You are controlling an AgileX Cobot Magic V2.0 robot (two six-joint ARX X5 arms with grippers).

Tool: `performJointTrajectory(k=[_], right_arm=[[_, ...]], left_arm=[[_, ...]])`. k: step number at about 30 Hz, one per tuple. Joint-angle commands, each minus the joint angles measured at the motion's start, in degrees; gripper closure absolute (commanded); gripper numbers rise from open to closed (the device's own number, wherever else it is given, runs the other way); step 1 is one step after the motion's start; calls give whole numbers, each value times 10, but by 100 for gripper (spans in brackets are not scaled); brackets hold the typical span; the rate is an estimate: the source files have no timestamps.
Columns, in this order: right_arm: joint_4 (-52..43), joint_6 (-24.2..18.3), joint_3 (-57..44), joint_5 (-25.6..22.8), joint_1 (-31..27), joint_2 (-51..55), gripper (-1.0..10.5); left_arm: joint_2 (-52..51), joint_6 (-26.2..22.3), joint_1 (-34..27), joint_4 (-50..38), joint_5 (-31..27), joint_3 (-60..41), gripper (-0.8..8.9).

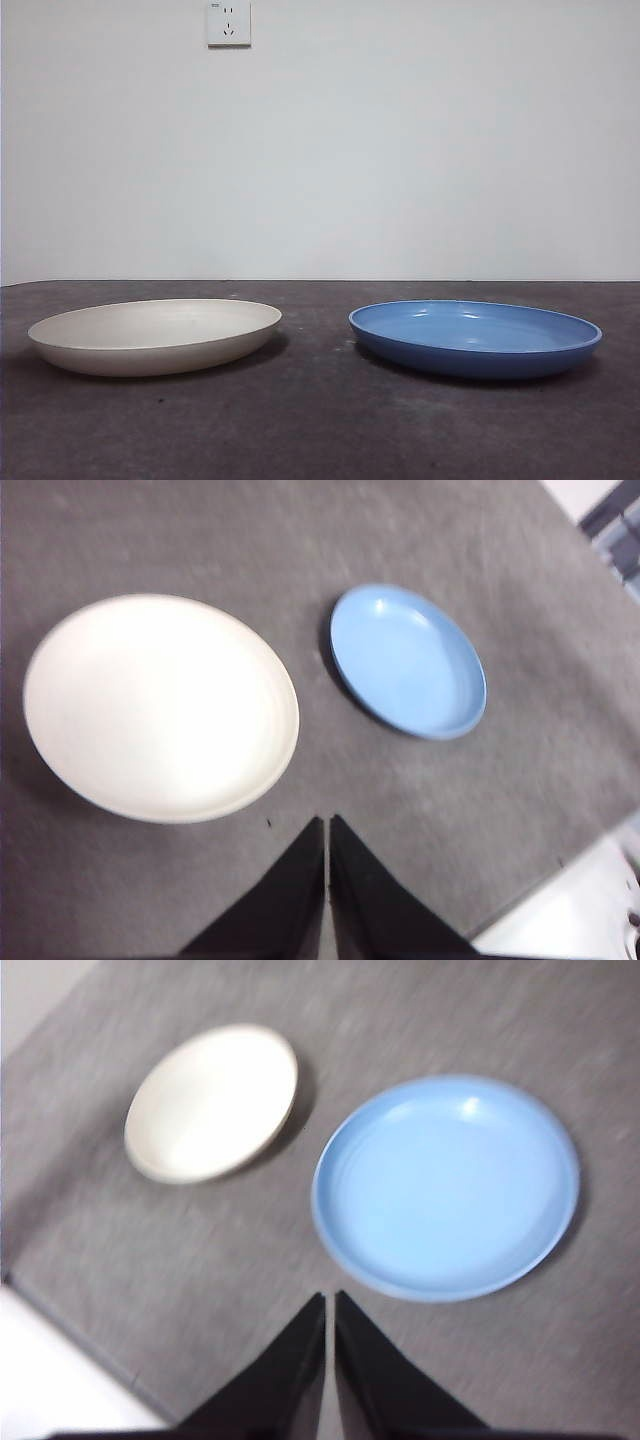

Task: Pick up the white plate, put it on the blue plate, put it on desk

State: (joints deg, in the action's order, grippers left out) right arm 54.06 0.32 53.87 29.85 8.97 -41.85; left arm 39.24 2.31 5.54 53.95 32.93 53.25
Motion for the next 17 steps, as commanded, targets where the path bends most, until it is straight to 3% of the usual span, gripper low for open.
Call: performJointTrajectory(k=[1,7,9,14,17], right_arm=[[12,-12,12,2,16,-8,936],[17,-11,12,2,28,-7,934],[17,-10,12,1,28,-7,920],[17,-7,12,1,28,-7,563],[17,-7,12,1,28,-7,512]], left_arm=[[4,-19,7,3,2,11,804],[4,-18,10,4,1,11,799],[4,-17,10,5,1,11,745],[4,-12,10,6,1,11,450],[4,-4,10,7,1,11,376]])
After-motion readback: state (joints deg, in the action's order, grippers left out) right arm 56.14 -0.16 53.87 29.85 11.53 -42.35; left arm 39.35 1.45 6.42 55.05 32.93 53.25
